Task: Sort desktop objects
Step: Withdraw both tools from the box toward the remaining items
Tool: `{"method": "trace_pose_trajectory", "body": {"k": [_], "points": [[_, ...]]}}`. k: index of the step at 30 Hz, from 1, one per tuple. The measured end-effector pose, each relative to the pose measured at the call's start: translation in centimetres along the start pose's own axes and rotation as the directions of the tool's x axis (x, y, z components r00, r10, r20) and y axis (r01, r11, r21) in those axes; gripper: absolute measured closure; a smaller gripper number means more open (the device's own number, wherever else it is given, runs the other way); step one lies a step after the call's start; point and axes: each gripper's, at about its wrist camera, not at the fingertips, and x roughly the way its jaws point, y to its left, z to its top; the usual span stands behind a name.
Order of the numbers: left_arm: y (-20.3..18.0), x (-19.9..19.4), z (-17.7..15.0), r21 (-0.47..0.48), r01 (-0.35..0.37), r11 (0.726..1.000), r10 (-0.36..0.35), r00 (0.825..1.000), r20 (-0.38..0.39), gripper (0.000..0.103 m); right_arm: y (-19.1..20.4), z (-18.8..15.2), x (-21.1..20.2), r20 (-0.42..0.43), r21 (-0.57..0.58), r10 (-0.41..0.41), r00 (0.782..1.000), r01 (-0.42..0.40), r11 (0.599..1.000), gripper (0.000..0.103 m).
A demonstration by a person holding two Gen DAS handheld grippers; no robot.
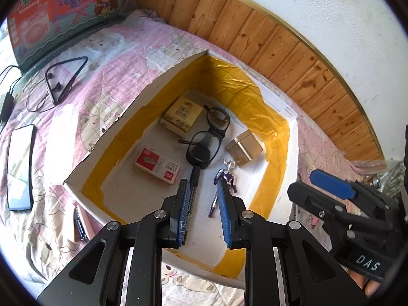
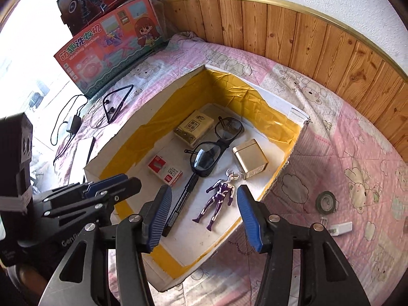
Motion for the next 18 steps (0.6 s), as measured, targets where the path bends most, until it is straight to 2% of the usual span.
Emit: {"method": "trace_pose_trajectory", "body": {"k": [5,9,18], "points": [[-1.0,-0.7,-0.4,0.03,0.009,1.0,-0.01,0.999,0.031,0.075,0.7,-2.2,-1.5,0.041,-0.049,-0.042,0.998,0.044,0.998,0.046],[-2.3,-1.6,-0.8,0.089,0.002,0.996,-0.009,0.997,0.076,0.074,1.5,-3.6,-2.7,0.08,-0.094,-0.08,0.994,0.087,0.992,0.046],[-4.9,-3.3,-1.9,0.186,-0.004,0.982,-0.028,0.986,0.167,0.07,2.0,-6.7,-4.7,0.125,-0.107,-0.079,0.989,0.093,0.99,0.045]]}}
